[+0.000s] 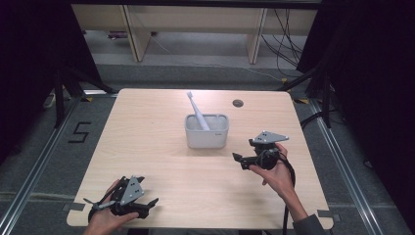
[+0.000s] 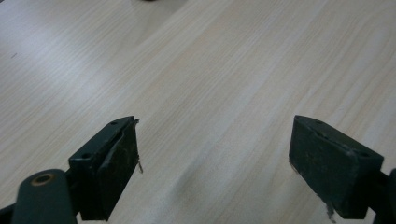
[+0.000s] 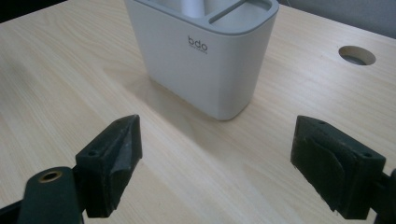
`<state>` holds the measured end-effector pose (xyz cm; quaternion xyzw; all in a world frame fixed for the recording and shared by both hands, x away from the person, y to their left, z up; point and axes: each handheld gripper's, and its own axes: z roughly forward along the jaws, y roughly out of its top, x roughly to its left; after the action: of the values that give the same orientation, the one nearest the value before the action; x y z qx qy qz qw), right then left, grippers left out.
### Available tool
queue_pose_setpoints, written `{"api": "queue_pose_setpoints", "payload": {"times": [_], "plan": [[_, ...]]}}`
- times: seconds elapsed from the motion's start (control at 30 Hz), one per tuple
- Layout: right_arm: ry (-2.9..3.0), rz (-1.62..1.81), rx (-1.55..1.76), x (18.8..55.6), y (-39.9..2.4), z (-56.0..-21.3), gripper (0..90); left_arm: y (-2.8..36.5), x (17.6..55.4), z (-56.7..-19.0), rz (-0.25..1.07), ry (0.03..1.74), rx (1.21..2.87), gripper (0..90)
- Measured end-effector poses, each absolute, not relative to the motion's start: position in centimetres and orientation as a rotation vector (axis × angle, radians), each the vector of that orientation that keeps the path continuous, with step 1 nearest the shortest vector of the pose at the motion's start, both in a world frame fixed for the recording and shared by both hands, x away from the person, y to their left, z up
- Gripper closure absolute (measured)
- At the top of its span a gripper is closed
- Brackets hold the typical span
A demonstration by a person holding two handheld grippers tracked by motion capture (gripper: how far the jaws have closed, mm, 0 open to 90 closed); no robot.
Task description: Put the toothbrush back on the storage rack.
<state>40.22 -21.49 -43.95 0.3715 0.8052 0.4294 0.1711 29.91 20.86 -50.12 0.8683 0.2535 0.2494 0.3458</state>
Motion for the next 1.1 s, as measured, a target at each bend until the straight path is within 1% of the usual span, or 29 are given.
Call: {"api": "queue_pose_setpoints", "payload": {"times": [0.17, 0.37, 1.1], "plan": [[2.271, 1.201, 1.058, 39.7, -21.8, -44.6, 17.5, 20.8, 29.8, -50.2, 0.620, 0.650, 2.263, 15.3], [2.292, 1.195, 1.051, 39.2, -22.0, -45.2, 17.6, 20.9, 29.9, -50.2, 0.639, 0.656, 2.257, 15.2], [2.307, 1.191, 1.089, 37.1, -22.7, -46.1, 17.8, 21.0, 29.8, -50.1, 0.630, 0.655, 2.268, 15.3]]}}
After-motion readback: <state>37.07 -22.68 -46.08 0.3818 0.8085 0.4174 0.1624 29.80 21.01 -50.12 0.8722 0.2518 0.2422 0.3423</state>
